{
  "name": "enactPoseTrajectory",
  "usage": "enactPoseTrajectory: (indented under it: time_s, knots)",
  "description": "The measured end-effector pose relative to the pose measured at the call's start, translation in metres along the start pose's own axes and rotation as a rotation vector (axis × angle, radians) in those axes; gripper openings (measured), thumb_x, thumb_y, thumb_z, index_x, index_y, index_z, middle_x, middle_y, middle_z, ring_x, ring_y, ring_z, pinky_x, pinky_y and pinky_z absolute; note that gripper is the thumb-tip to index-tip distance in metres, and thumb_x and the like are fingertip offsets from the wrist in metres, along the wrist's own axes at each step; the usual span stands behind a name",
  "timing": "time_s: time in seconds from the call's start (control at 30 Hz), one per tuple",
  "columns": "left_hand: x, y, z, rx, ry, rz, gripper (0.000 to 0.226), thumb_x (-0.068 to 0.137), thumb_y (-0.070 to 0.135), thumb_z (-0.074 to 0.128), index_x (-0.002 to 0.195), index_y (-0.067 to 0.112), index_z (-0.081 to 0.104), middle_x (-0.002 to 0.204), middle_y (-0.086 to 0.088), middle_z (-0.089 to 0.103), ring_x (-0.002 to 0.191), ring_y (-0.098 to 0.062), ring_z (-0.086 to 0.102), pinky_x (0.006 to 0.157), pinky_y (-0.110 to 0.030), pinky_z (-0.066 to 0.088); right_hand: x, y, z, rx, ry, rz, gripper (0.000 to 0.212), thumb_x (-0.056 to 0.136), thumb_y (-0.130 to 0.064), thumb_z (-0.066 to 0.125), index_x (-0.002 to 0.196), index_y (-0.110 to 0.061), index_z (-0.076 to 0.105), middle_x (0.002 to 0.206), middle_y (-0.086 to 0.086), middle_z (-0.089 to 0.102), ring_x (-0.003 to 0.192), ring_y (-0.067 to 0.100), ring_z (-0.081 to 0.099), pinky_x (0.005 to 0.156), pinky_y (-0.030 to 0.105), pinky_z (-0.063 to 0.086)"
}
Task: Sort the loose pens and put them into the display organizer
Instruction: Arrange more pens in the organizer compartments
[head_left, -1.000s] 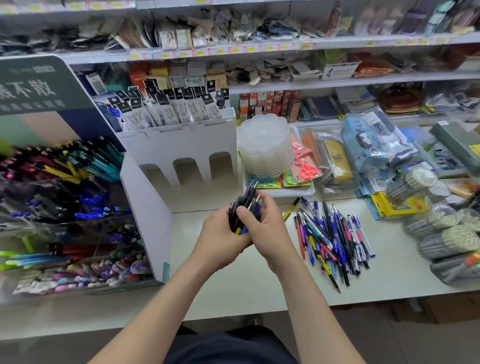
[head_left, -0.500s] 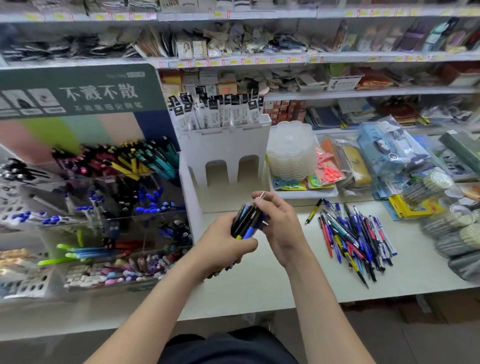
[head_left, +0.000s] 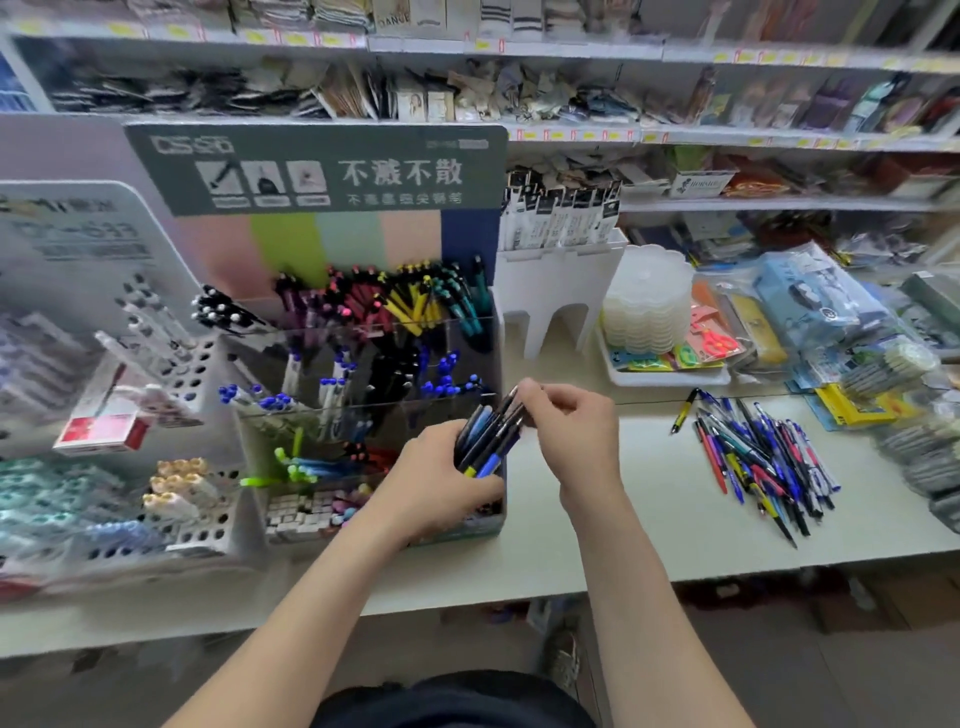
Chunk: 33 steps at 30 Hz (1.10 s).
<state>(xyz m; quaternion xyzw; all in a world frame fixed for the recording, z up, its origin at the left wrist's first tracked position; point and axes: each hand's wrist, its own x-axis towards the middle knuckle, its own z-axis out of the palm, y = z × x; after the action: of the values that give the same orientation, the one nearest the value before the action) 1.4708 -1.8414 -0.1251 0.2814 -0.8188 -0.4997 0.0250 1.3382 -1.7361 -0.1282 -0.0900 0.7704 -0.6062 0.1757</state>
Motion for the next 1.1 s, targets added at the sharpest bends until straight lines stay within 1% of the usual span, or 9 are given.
enactPoseTrajectory:
  time_s: [0.07,0.23,0.33,0.4,0.5,0.63,0.83,0.97,1.1]
  knots:
    - [-0.011,-0.011,-0.006,0.009,-0.038,-0.008,0.016,0.08,0.027,0.076,0.089,0.027,0.063,0.071,0.005,0.067,0.055,-0.01,0.056,0.05,-0.024,0.047,-0.006,-0.006,0.012,0.114,0.127,0.007,0.025,0.102,-0.035,0.068,0.093,-0.013,0.072,0.075,0.001,0.079,0.076,0.016,0.075,0.084,0.041,0.06]
    - [-0.024,-0.031,-0.024,-0.001,-0.04,-0.033,0.017,0.083,0.027,0.075,0.088,0.025,0.06,0.074,0.0,0.065,0.049,-0.012,0.049,0.046,-0.028,0.046,-0.022,-0.041,0.015,0.562,0.328,-0.168,0.023,0.111,-0.036,0.055,0.104,-0.014,0.052,0.069,0.013,0.069,0.06,0.035,0.072,0.06,0.042,0.063]
    - [-0.026,-0.033,-0.03,0.023,0.026,-0.04,0.018,0.085,0.026,0.077,0.093,0.021,0.061,0.074,-0.001,0.068,0.045,-0.008,0.052,0.045,-0.025,0.045,-0.03,-0.046,0.02,0.439,0.24,-0.265,0.028,0.109,-0.038,0.058,0.103,-0.012,0.063,0.061,0.004,0.054,0.047,0.023,0.054,0.045,0.031,0.047]
    - [-0.028,-0.032,-0.031,0.083,0.102,-0.038,0.02,0.082,0.028,0.078,0.092,0.021,0.062,0.075,0.001,0.069,0.053,-0.013,0.059,0.047,-0.029,0.05,-0.035,-0.04,0.029,0.184,0.083,-0.28,0.035,0.104,-0.043,0.066,0.09,-0.011,0.07,0.06,0.003,0.052,0.053,0.017,0.046,0.051,0.03,0.04]
    - [-0.03,-0.032,-0.034,0.133,0.198,-0.036,0.022,0.078,0.029,0.078,0.088,0.022,0.06,0.073,0.004,0.068,0.064,-0.015,0.067,0.051,-0.03,0.049,-0.046,-0.024,0.042,-0.102,-0.151,-0.194,0.034,0.087,-0.048,0.083,0.082,-0.016,0.073,0.064,0.0,0.056,0.061,0.01,0.049,0.062,0.032,0.046]
    - [-0.029,-0.035,-0.039,0.152,0.215,-0.035,0.022,0.075,0.032,0.078,0.086,0.026,0.06,0.075,0.007,0.068,0.065,-0.01,0.067,0.055,-0.029,0.052,-0.054,-0.015,0.049,-0.155,-0.297,-0.166,0.014,0.087,-0.036,0.084,0.087,-0.024,0.078,0.065,0.001,0.061,0.062,0.011,0.053,0.063,0.034,0.053]
    - [-0.026,-0.029,-0.039,0.087,0.181,-0.069,0.021,0.075,0.029,0.081,0.087,0.025,0.064,0.072,0.005,0.069,0.061,-0.008,0.065,0.053,-0.023,0.049,-0.046,-0.018,0.048,-0.131,-0.329,-0.091,0.008,0.092,-0.022,0.077,0.085,-0.024,0.081,0.08,0.005,0.077,0.076,0.024,0.071,0.074,0.039,0.062]
    - [-0.021,-0.027,-0.04,0.088,0.195,-0.068,0.019,0.076,0.025,0.078,0.087,0.022,0.064,0.069,0.002,0.07,0.053,-0.006,0.062,0.048,-0.021,0.049,-0.041,-0.021,0.045,-0.228,-0.317,-0.171,0.009,0.094,-0.024,0.076,0.088,-0.028,0.08,0.08,-0.01,0.077,0.078,0.008,0.071,0.07,0.021,0.059]
    - [-0.015,-0.021,-0.035,0.003,0.172,-0.083,0.02,0.078,0.024,0.075,0.091,0.015,0.064,0.069,-0.001,0.067,0.05,-0.009,0.054,0.05,-0.026,0.049,-0.029,-0.02,0.043,-0.201,-0.302,-0.16,0.007,0.102,-0.031,0.067,0.099,-0.025,0.07,0.085,-0.005,0.072,0.07,0.005,0.065,0.065,0.026,0.053]
